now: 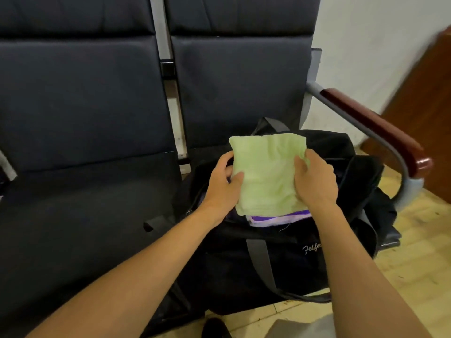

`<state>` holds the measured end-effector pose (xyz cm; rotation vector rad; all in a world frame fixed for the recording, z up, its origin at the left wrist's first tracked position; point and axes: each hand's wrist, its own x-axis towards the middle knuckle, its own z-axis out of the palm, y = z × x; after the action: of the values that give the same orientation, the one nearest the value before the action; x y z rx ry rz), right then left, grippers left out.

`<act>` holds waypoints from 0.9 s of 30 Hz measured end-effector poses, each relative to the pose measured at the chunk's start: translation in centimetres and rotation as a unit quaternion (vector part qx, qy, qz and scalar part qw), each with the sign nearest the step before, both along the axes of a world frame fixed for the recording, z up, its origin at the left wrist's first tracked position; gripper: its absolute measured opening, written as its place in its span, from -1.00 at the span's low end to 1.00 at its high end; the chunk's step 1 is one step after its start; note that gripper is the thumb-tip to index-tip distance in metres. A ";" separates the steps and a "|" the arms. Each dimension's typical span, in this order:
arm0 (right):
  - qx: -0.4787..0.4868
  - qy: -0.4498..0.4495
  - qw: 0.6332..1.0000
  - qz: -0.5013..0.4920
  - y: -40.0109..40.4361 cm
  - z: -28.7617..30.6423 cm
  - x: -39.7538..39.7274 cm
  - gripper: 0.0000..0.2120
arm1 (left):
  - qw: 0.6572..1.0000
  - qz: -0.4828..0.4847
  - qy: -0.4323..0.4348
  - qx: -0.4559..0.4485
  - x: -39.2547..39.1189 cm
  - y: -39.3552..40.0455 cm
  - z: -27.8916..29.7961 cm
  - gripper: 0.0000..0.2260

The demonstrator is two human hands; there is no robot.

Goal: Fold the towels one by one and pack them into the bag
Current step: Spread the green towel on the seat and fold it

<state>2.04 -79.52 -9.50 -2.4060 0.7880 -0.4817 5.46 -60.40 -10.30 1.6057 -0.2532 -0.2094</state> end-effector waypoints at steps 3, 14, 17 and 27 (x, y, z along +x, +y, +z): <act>-0.024 -0.004 0.999 -0.034 -1.0 0.0 0.9 -0.67 | 1.000 0.008 0.015 -0.001 1.1 -1.8 -0.7 -0.53; -0.017 0.033 0.995 -0.090 -1.6 -2.1 1.6 -0.82 | 0.967 -0.119 0.018 0.224 3.0 -1.9 -2.6 -0.39; -0.079 0.027 0.994 -0.077 -0.5 -2.3 1.5 -0.81 | 0.957 -0.160 0.033 0.239 2.8 -1.3 -1.8 -0.26; -0.069 -0.001 0.995 0.072 7.8 -1.0 1.6 -0.86 | 0.969 -0.113 0.045 0.216 1.4 7.5 1.1 -0.65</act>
<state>3.61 -71.74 -10.54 -2.5670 0.5921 -0.4950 6.89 -52.91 -9.23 1.9923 -0.3372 -0.5407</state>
